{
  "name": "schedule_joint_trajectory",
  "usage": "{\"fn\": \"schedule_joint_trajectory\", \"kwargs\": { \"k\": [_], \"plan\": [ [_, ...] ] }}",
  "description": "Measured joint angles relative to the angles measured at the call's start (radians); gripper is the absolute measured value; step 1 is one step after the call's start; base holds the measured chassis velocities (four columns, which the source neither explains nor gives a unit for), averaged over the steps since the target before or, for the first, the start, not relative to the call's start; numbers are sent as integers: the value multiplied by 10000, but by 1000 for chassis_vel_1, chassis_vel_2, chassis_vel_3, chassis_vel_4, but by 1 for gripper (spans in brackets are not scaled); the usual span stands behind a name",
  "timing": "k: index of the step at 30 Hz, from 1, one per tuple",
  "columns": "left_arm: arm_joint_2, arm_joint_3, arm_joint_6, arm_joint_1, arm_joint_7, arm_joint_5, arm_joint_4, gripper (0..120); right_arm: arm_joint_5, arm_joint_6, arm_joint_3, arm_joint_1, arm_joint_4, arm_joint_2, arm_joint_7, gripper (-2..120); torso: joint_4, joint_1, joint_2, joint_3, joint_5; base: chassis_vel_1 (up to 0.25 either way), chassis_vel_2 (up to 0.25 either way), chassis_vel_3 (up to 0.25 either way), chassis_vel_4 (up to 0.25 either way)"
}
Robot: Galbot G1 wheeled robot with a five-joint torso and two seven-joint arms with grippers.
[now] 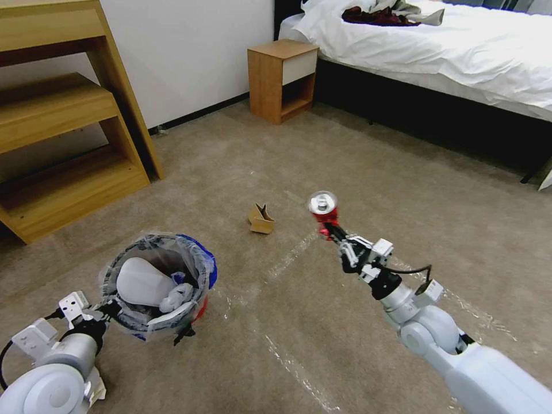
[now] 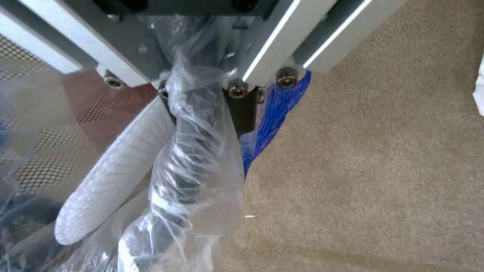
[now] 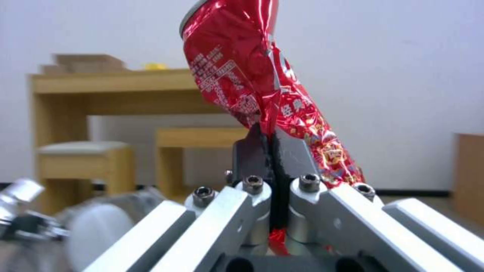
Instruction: Pick up the trash bin and place the garbage on the floor into it.
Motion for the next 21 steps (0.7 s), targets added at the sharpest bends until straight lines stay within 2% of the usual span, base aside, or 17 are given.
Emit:
{"fn": "schedule_joint_trajectory", "kwargs": {
  "k": [4,5,6,8,9,12,13,16,21],
  "plan": [
    [31,16,67,-57,-25,-40,0,1,646,-381,-1162,1191,592,-408,358,0,0,0,-1,0,0,0,0,0,0],
    [39,36,89,-94,-40,-54,1,1,937,-598,-1943,2165,859,-487,636,0,0,0,0,0,-1,0,0,0,0],
    [39,36,89,-94,-40,-54,1,1,937,-598,-1943,2165,859,-487,636,0,0,0,0,0,-1,0,0,0,0],
    [43,51,119,-139,-58,-75,1,1,1222,-935,-2925,3360,1075,-395,977,0,2,0,0,0,-3,0,0,0,0],
    [43,51,119,-139,-58,-75,1,1,1222,-935,-2925,3360,1075,-395,977,0,2,0,0,0,-3,0,0,0,0],
    [39,82,142,-191,-66,-84,0,1,1617,-1489,-4366,4859,1198,83,1573,0,1,0,0,0,-1,0,0,0,0],
    [39,82,142,-191,-66,-84,0,1,1617,-1489,-4366,4859,1198,83,1573,0,1,0,0,0,-1,0,0,0,0],
    [27,93,147,-211,-69,-82,-1,1,1768,-2015,-5739,6210,1261,595,2289,0,2,0,0,1,-2,0,0,0,0],
    [36,10,147,-177,-69,-111,-46,1,1981,-2321,-7009,7482,1228,1092,2680,0,0,0,0,1,-3,0,0,0,0]
  ]
}}
